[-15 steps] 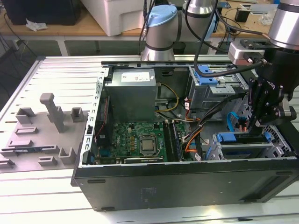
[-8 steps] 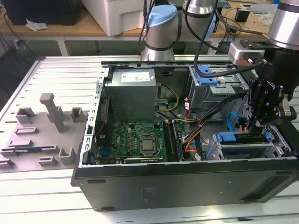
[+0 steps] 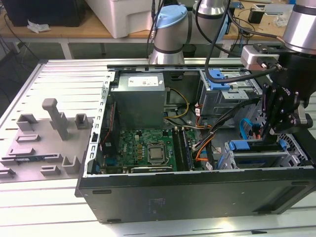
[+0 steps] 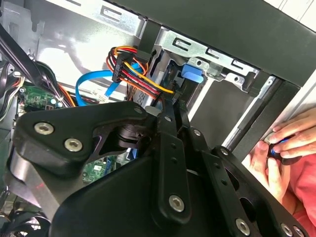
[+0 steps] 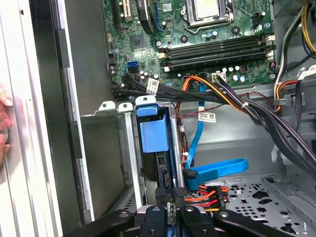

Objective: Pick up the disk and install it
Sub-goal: 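Insert the first disk wire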

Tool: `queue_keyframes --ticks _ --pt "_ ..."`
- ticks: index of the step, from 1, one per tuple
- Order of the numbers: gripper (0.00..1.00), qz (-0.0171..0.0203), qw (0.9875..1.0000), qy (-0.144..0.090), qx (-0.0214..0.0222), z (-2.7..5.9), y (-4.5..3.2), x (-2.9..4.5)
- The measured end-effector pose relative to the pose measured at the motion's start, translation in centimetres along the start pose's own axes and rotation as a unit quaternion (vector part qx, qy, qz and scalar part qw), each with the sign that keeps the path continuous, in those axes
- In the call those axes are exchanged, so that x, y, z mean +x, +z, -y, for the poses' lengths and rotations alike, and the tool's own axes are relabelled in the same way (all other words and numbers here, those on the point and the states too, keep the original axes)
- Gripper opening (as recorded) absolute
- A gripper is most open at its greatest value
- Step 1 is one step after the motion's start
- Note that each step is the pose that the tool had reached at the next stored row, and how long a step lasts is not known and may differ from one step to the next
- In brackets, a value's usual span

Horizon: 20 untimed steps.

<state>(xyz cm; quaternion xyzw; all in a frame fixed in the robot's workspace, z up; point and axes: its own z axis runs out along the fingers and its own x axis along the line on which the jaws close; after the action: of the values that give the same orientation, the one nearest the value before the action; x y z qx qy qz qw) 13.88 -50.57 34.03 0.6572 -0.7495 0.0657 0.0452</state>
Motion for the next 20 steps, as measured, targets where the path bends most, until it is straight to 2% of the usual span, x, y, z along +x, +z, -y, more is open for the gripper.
queue_keyframes --ticks 4,11,15,17,19,20 --pt "0.17 0.0015 1.0 0.0 -0.0002 -0.01 0.29 -0.05" --pt "0.17 0.0021 1.0 0.0 -0.0003 -0.02 0.53 -0.08" --pt "0.17 0.0045 1.0 0.0 -0.0006 -0.02 0.52 -0.08" --pt "0.17 0.0054 1.0 0.0 -0.0007 -0.02 0.36 -0.06" --pt "0.17 0.0048 1.0 0.0 -0.0004 0.03 -0.57 0.08" --pt "0.17 0.0047 1.0 0.0 -0.0004 0.02 -0.61 0.09"
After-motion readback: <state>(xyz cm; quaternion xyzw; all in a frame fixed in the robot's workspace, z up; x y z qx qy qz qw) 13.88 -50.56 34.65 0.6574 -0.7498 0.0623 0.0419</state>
